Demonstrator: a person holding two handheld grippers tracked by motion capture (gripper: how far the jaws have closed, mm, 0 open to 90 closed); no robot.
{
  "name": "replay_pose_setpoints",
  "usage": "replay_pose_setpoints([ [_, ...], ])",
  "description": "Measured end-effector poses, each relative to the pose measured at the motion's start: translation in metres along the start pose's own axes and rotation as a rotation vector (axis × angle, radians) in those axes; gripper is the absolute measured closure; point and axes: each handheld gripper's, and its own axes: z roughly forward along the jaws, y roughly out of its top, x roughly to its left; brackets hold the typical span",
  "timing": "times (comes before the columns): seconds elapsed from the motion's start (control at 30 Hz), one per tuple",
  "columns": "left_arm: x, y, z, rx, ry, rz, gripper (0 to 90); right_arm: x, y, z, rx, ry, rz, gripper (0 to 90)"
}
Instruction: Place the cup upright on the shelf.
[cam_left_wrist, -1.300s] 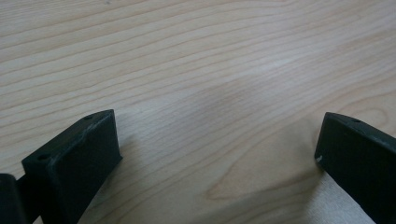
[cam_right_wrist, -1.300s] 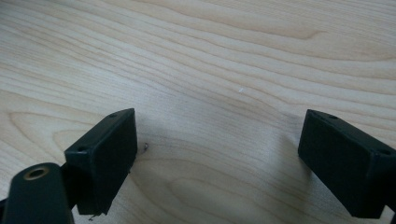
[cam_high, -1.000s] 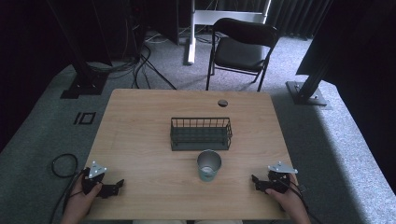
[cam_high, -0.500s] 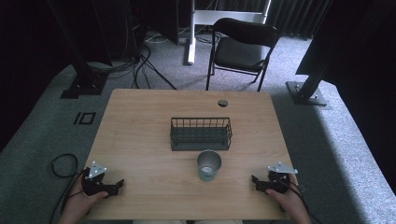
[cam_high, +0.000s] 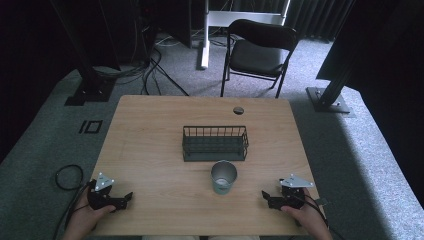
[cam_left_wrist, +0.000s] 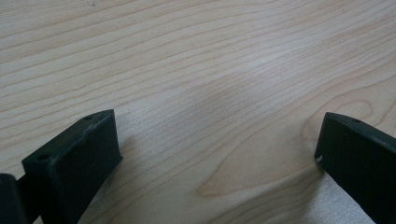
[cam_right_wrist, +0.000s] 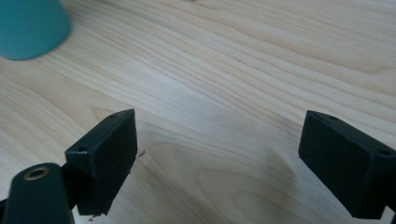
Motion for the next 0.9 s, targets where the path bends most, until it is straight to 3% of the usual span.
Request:
replay_pose_setpoints([
  [0.23,0.0,0.0,0.0,0.0,0.0,0.0,0.3,0.007,0.005,0.001,-0.021,0.045,-0.022,11.5],
  [0.67,0.0,0.0,0.0,0.0,0.0,0.0,0.3,0.033,0.022,0.007,-0.067,0.177,-0.088,11.5],
  [0.9,0.0,0.0,0.0,0.0,0.0,0.0,0.3,0.045,0.027,0.014,-0.08,0.218,-0.125,11.5],
])
